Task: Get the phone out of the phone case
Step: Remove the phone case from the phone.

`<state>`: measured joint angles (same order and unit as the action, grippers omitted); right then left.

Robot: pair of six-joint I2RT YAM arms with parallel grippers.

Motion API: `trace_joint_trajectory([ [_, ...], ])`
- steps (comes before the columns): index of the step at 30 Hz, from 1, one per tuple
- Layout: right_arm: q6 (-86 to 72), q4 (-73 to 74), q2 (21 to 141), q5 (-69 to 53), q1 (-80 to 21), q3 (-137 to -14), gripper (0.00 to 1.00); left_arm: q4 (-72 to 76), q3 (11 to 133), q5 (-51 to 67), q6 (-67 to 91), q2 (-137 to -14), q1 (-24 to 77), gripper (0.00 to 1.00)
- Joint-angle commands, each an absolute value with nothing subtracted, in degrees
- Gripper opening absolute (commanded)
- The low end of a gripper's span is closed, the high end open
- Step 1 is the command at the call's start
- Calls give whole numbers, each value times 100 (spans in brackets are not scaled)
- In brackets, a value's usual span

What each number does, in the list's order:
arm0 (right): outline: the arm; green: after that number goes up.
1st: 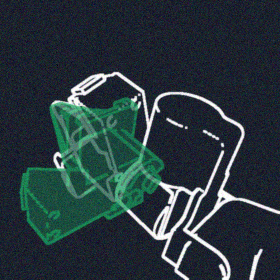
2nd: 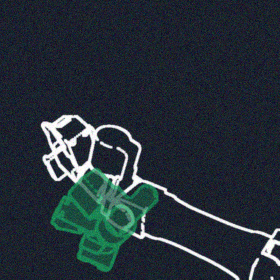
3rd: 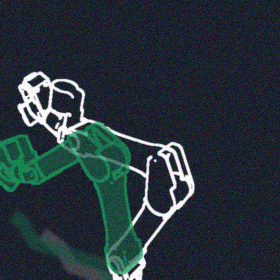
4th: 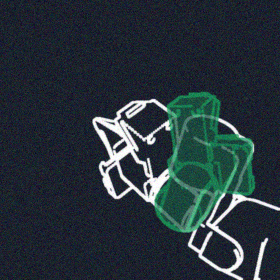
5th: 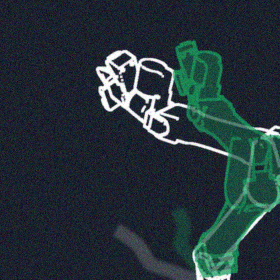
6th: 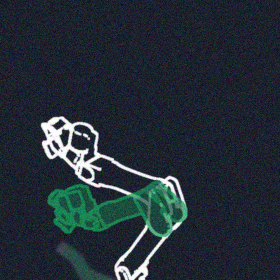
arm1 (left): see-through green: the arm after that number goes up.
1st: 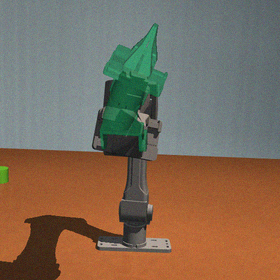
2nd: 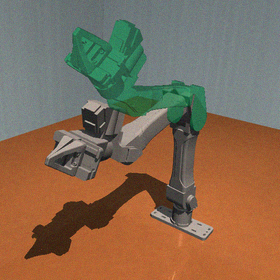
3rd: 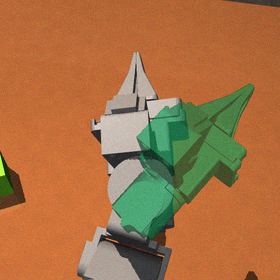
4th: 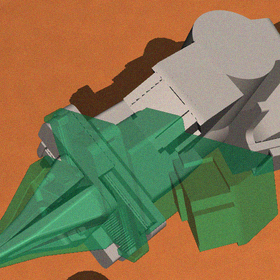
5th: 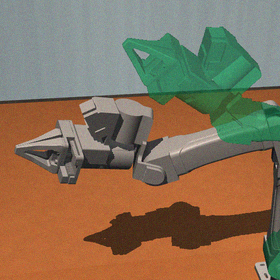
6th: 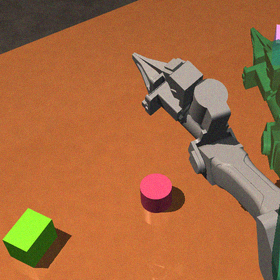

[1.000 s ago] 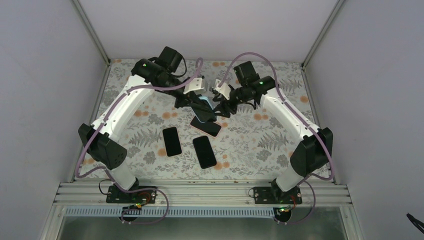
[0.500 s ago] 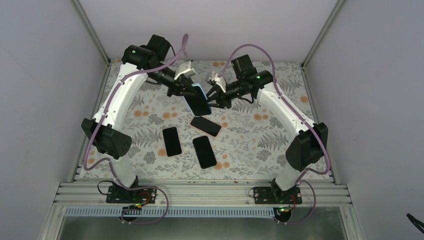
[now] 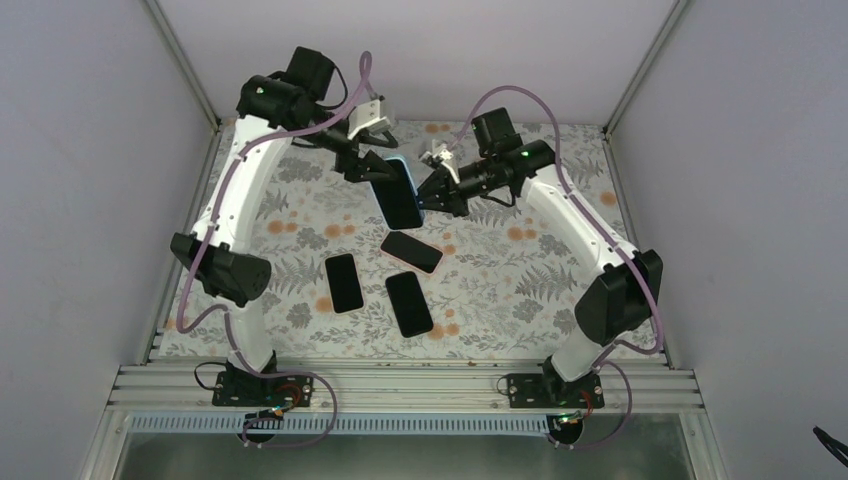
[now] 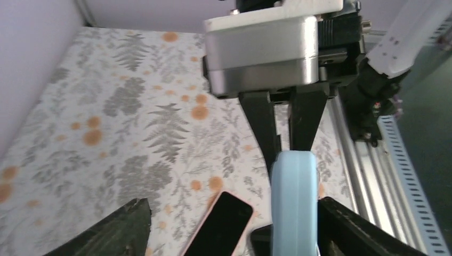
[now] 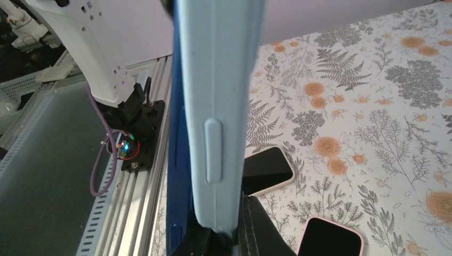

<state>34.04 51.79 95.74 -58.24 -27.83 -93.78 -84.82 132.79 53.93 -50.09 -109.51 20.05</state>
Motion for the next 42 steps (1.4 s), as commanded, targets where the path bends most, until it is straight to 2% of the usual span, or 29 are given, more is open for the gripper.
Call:
trace_joint_trajectory([
  [1,3648,5376,9072,-6641,-2332,-9145,3,-7759,13741,4543,-4995,-10360,1941,80],
  [4,3239,5149,9046,-6700,-1852,-9068,3,-7203,13455,4018,-4813,-9733,1957,92],
  [6,2503,4674,9084,-6615,-1629,-9120,3,-6382,12852,3634,-4547,-9241,1976,94],
  [10,533,2726,9092,-6003,-1339,-9087,3,-3384,10341,2508,-3872,-8022,2203,95],
  [12,-216,2008,9119,-5439,-1271,-9063,3,-1554,8788,1309,-4092,-7563,2693,96],
  [14,-696,1718,9260,-4937,-1306,-9226,3,-379,7869,191,-4425,-7564,3166,96],
  [21,-1519,2123,10149,-3673,-1623,-10241,3,1449,7318,-762,-4097,-8357,3685,98],
  [29,-1617,2007,10188,-3004,-1966,-10055,3,1754,7690,-539,-3735,-8939,3703,98],
  [42,-1723,1976,10137,-2909,-1995,-10136,3,793,8041,379,-3715,-9312,3700,95],
])
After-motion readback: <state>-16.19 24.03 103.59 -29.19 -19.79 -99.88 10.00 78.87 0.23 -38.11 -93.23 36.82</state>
